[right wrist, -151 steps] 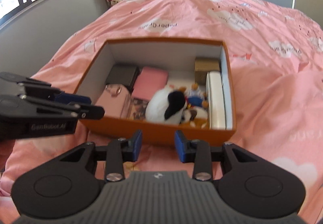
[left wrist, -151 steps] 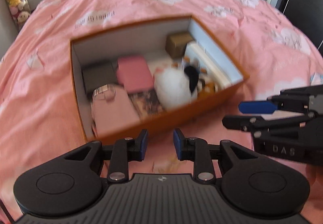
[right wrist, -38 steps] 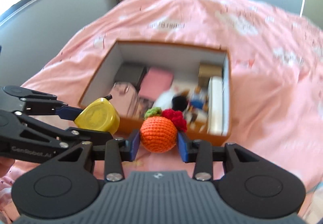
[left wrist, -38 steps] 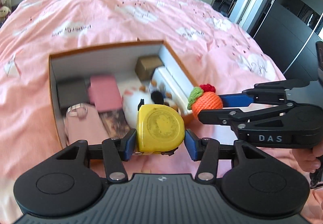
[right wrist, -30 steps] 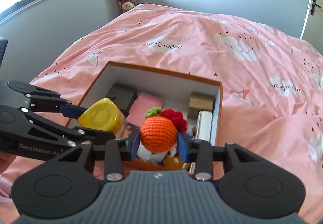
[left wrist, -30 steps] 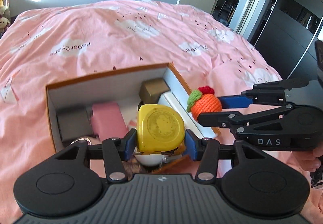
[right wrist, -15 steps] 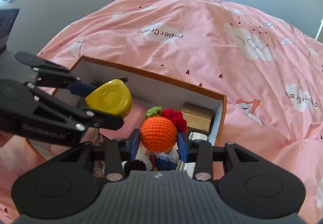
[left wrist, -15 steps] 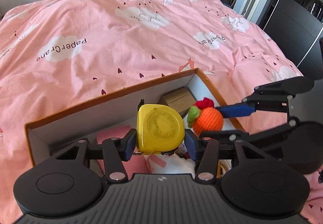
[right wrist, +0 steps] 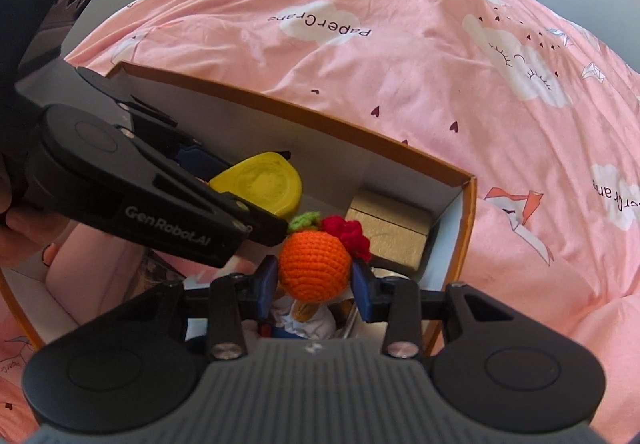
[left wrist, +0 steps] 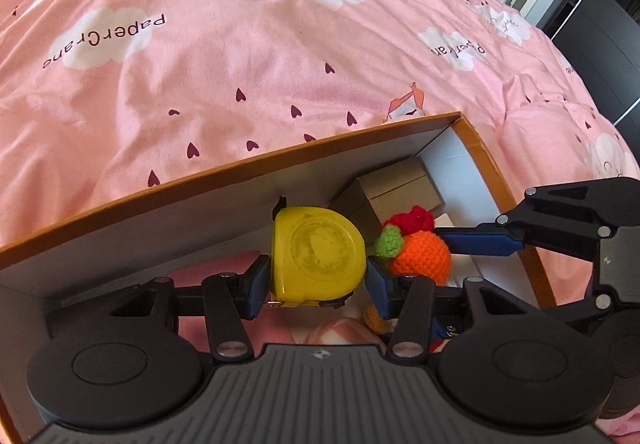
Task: Organize objects
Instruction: 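Lower the tape measure and crocheted fruit into the orange box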
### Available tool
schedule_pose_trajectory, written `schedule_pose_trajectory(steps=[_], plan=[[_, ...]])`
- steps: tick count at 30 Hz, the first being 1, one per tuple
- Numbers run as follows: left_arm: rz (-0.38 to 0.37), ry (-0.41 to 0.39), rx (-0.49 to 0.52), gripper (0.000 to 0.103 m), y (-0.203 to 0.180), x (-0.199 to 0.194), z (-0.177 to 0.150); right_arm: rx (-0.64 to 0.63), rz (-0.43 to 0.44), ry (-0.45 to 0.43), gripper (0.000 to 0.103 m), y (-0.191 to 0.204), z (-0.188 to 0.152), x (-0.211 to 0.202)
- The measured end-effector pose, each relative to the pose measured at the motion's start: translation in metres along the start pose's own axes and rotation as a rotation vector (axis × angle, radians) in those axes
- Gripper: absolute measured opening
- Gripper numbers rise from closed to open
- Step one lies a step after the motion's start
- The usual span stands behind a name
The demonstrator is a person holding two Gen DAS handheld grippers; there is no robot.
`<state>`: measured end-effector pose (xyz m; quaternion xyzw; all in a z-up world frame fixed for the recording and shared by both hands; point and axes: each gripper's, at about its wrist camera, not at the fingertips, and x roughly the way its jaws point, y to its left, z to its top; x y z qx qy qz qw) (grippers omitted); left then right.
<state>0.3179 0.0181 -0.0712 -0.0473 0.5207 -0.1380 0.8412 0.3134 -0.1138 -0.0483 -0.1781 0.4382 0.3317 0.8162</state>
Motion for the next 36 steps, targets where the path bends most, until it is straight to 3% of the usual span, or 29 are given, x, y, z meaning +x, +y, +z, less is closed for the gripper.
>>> schedule_pose_trajectory(steps=[7, 15, 26, 31, 36], plan=[[-0.005, 0.038, -0.009, 0.058, 0.004, 0.019, 0.002, -0.011, 0.011, 0.004, 0.041, -0.001, -0.001, 0.002], [-0.025, 0.042, -0.101, 0.059, 0.009, 0.028, 0.000, -0.010, -0.008, 0.004, 0.041, -0.002, -0.004, 0.000], [-0.018, 0.005, -0.116, 0.063, 0.010, 0.013, 0.001, 0.031, 0.008, -0.007, 0.041, -0.008, -0.008, -0.006], [0.014, -0.036, -0.138, 0.062, 0.014, -0.013, -0.004, 0.083, 0.075, -0.030, 0.041, -0.005, -0.004, -0.008], [0.108, -0.074, -0.172, 0.062, 0.019, -0.037, -0.013, 0.083, 0.087, -0.023, 0.041, 0.004, 0.005, 0.004]])
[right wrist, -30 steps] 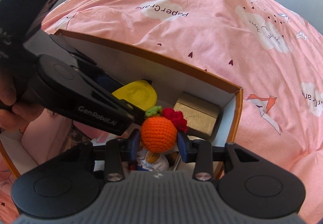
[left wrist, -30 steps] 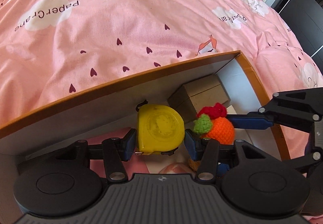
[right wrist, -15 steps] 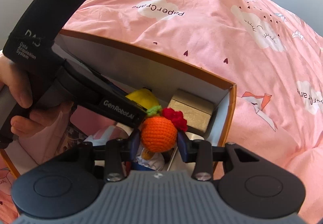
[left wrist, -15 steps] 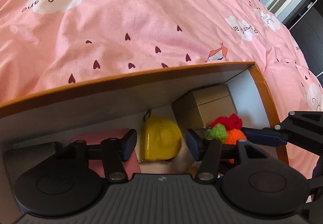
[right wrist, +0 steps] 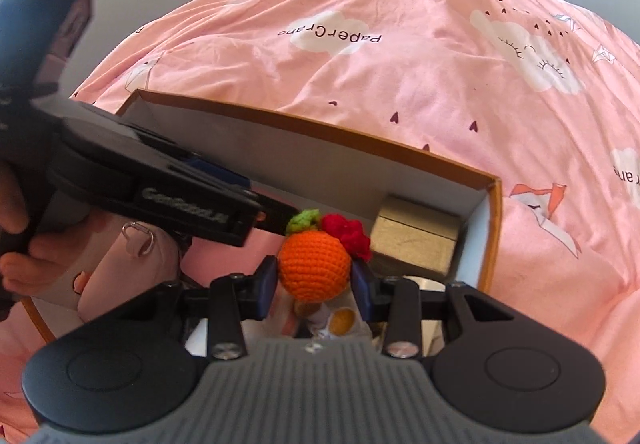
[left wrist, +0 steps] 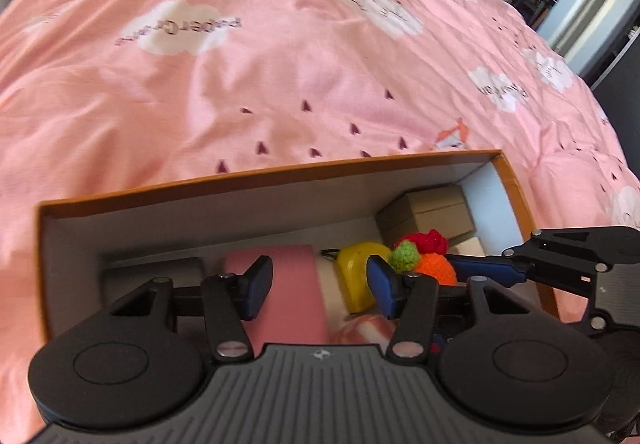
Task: Organize objects
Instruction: 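Lower the tape measure and crocheted fruit into the orange box, then open both grippers to release the tape measure and crocheted fruit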
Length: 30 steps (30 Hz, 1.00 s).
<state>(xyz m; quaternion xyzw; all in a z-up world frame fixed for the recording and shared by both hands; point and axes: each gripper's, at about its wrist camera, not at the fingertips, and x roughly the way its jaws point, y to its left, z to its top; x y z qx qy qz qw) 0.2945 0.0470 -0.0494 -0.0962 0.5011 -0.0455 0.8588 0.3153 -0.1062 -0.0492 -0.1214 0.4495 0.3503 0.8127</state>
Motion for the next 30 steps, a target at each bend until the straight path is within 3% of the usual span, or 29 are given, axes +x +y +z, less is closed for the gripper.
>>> schedule_pose_trajectory(steps=[5, 15, 27, 29, 30], plan=[[0.049, -0.031, 0.000, 0.061, 0.008, -0.011, -0.009, 0.027, -0.012, 0.044, 0.041, 0.004, 0.008, 0.017], [-0.007, -0.032, -0.004, 0.061, 0.002, -0.022, -0.030, 0.190, -0.018, 0.069, 0.042, -0.016, -0.002, 0.012], [-0.012, -0.035, -0.018, 0.061, 0.005, -0.034, -0.044, 0.190, -0.041, 0.105, 0.046, -0.014, -0.006, 0.011], [-0.016, -0.037, -0.016, 0.061, 0.004, -0.036, -0.045, 0.186, -0.037, 0.106, 0.043, -0.015, -0.007, 0.010], [-0.020, -0.038, -0.016, 0.061, 0.004, -0.036, -0.045, 0.191, -0.030, 0.104, 0.036, -0.016, -0.007, 0.010]])
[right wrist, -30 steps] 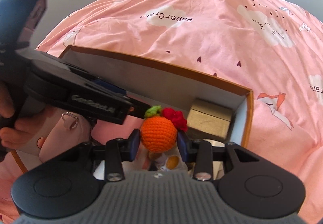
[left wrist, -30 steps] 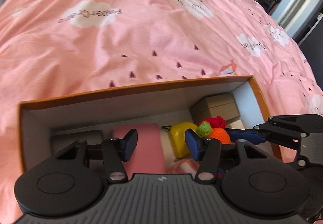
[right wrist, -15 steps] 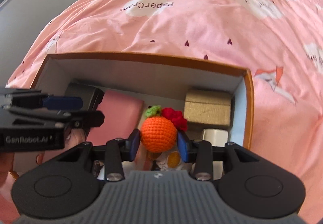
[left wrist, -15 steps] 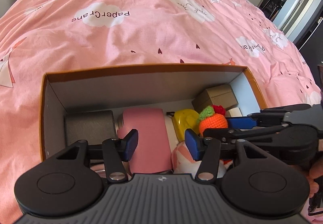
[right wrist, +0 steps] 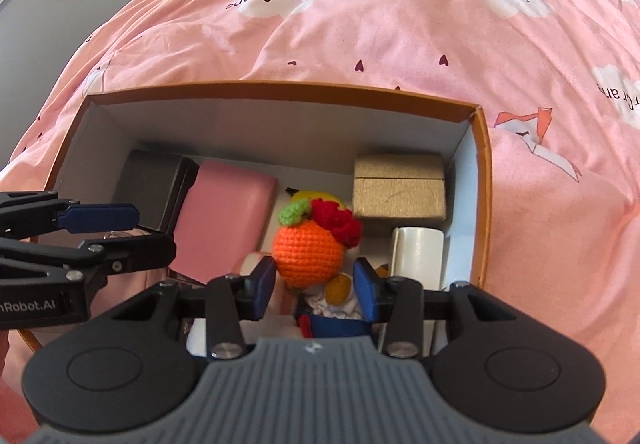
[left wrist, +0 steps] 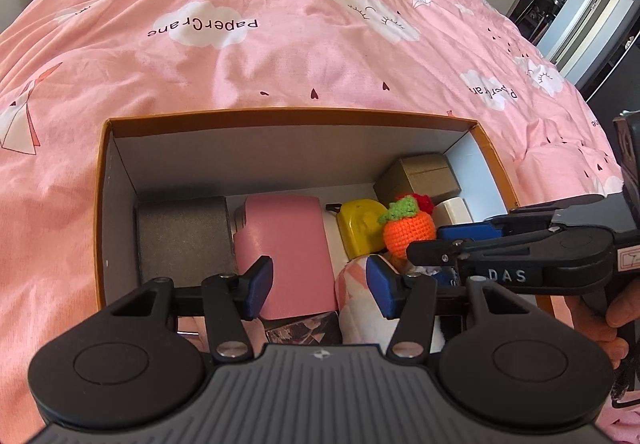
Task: Organize objects
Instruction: 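Open both grippers to release the tape measure and crocheted fruit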
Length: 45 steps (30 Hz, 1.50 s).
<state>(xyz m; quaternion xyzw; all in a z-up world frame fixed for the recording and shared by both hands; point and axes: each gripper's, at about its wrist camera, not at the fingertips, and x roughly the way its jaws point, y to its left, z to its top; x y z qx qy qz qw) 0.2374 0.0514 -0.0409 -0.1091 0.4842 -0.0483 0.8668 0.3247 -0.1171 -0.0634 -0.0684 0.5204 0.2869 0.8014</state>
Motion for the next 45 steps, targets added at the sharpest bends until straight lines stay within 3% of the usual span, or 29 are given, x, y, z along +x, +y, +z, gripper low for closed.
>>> schedule_pose_trajectory(steps=[3, 10, 20, 25, 36, 39, 45], plan=[[-0.009, 0.000, -0.007, 0.061, 0.000, -0.001, 0.000, 0.005, -0.002, -0.004, 0.025, -0.002, 0.002, 0.004], [-0.010, 0.002, -0.018, 0.061, 0.000, -0.002, -0.002, 0.064, -0.001, 0.031, 0.025, -0.007, 0.010, 0.014], [-0.003, -0.004, -0.010, 0.061, -0.009, -0.005, -0.010, 0.012, -0.058, 0.020, 0.026, 0.005, 0.008, 0.013], [-0.002, -0.042, -0.015, 0.061, -0.016, -0.015, -0.016, -0.063, -0.079, -0.029, 0.030, 0.016, 0.000, -0.008], [0.061, -0.200, 0.017, 0.063, -0.040, -0.065, -0.034, -0.077, -0.107, -0.179, 0.035, 0.039, -0.032, -0.078], [0.075, -0.241, 0.031, 0.066, -0.047, -0.082, -0.040, -0.089, -0.135, -0.231, 0.037, 0.050, -0.044, -0.097], [0.119, -0.349, 0.071, 0.086, -0.059, -0.118, -0.058, -0.089, -0.179, -0.366, 0.048, 0.068, -0.075, -0.132]])
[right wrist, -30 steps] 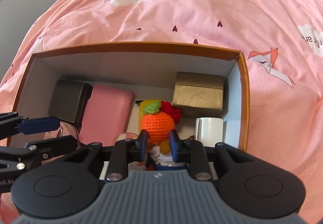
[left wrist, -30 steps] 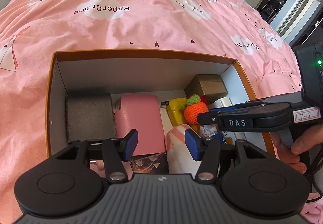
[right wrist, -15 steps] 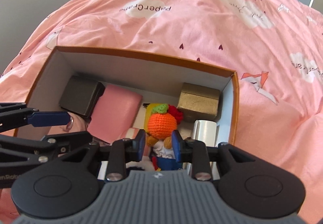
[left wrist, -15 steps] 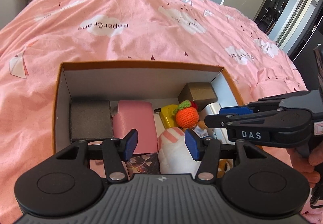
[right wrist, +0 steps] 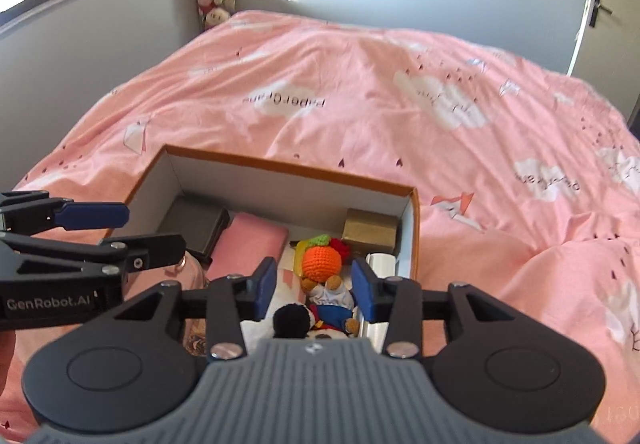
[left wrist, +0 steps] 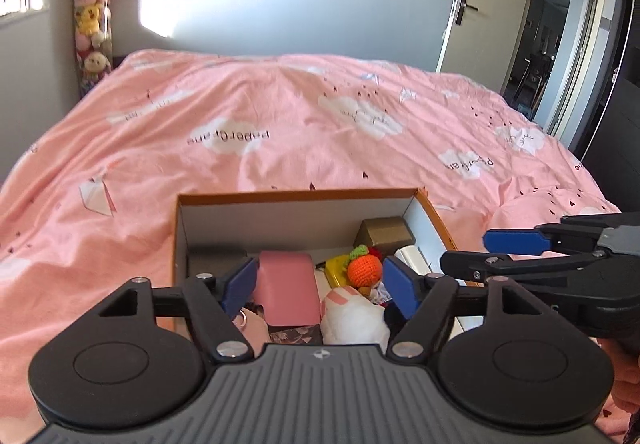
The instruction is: Organize objects
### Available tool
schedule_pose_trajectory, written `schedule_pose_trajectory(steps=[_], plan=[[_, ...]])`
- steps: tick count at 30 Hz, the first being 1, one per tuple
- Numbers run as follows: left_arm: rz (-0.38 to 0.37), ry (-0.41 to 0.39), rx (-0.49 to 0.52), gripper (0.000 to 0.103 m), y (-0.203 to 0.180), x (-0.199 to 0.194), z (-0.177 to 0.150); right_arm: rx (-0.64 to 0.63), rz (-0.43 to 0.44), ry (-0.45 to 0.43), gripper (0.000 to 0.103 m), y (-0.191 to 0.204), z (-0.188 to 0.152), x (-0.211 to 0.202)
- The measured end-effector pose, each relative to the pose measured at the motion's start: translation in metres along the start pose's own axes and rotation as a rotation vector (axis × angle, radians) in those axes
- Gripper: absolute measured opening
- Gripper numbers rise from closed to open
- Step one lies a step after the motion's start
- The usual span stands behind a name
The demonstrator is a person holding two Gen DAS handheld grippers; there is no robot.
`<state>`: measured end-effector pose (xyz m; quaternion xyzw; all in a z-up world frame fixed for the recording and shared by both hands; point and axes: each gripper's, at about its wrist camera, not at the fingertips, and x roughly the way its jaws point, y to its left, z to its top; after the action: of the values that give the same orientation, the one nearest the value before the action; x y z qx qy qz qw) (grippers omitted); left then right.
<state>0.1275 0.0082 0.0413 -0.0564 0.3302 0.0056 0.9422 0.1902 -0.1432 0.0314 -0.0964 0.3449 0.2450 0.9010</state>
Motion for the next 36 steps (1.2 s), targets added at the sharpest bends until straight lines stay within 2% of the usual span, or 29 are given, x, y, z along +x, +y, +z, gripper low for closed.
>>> schedule_pose_trajectory(steps=[5, 7, 12, 17, 19, 28, 31, 36], plan=[[0.048, -0.037, 0.050, 0.090, -0.003, -0.021, -0.012, 0.031, -0.043, -0.090, 0.056, 0.012, -0.020, -0.032], [0.066, -0.027, 0.048, 0.090, -0.001, -0.025, -0.019, 0.056, -0.063, -0.123, 0.064, 0.015, -0.028, -0.041], [0.115, 0.001, 0.035, 0.090, 0.004, -0.030, -0.044, 0.130, -0.100, -0.156, 0.069, 0.021, -0.051, -0.053], [0.150, 0.020, -0.030, 0.090, 0.013, -0.032, -0.062, 0.198, -0.111, -0.142, 0.070, 0.026, -0.075, -0.054], [0.172, 0.039, -0.035, 0.090, 0.015, -0.030, -0.068, 0.191, -0.114, -0.127, 0.070, 0.030, -0.082, -0.052], [0.180, 0.124, -0.042, 0.090, 0.016, -0.022, -0.084, 0.149, -0.131, -0.095, 0.070, 0.045, -0.105, -0.053], [0.176, 0.145, -0.044, 0.090, 0.016, -0.020, -0.088, 0.135, -0.130, -0.087, 0.077, 0.048, -0.108, -0.052], [0.173, 0.166, -0.041, 0.090, 0.015, -0.017, -0.090, 0.122, -0.138, -0.075, 0.077, 0.049, -0.110, -0.049]])
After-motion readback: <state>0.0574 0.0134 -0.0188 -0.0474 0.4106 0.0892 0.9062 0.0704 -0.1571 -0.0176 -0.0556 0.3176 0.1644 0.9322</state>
